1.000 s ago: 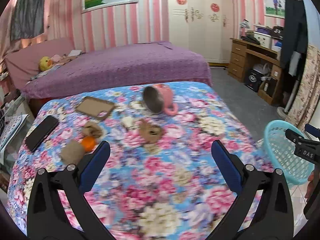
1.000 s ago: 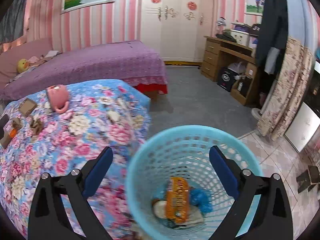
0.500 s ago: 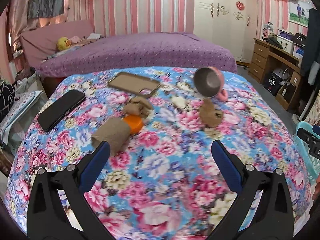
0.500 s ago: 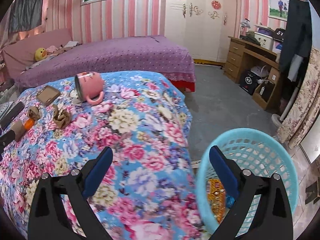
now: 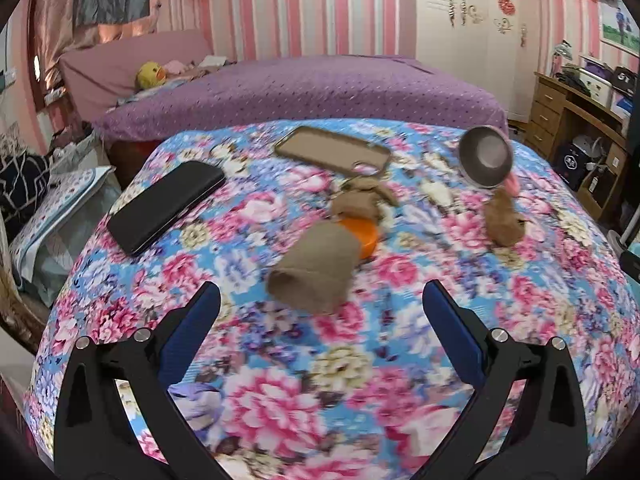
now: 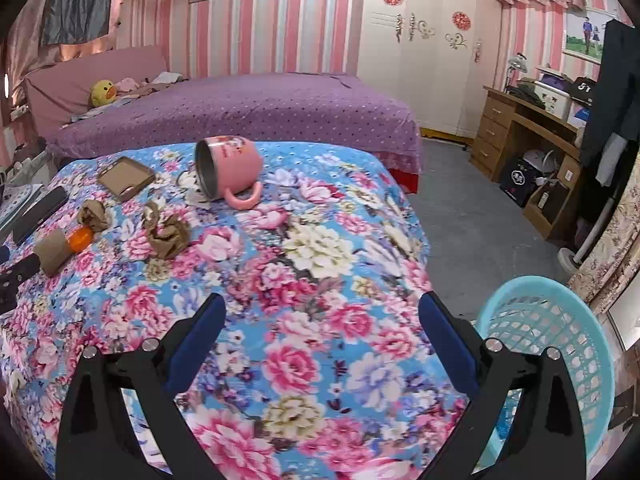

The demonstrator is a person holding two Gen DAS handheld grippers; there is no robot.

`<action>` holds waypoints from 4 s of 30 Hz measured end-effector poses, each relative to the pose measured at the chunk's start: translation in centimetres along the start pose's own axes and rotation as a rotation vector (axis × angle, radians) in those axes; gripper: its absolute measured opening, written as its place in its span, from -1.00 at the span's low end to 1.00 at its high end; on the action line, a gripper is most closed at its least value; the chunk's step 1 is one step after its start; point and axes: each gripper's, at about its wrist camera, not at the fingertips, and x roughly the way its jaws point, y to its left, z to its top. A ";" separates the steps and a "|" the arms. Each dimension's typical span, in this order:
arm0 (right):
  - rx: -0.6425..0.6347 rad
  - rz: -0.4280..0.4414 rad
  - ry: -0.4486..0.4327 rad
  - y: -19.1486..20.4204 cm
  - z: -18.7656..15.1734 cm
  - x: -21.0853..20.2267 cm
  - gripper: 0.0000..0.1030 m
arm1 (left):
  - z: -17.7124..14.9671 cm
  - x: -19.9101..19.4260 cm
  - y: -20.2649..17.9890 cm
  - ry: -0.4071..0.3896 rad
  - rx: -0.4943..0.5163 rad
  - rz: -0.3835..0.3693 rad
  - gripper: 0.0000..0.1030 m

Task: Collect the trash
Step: 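Move both tools back over the bed toward the cardboard cup, then grasp the brown cardboard cup with the left tool while the right tool grasps the brown paper bag, then carry the cardboard cup and paper bag over the basket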

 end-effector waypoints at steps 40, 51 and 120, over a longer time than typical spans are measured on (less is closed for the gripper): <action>-0.262 0.142 0.047 13.9 3.3 6.7 0.84 | 1.7 2.3 3.9 0.073 -0.088 -0.130 -0.27; -0.282 0.233 0.155 15.8 3.5 10.1 -0.24 | 1.9 2.5 3.8 0.078 -0.092 -0.139 -0.27; -0.084 0.223 0.071 2.5 1.1 4.6 0.01 | -0.2 3.1 -1.1 0.140 -0.088 -0.105 -0.13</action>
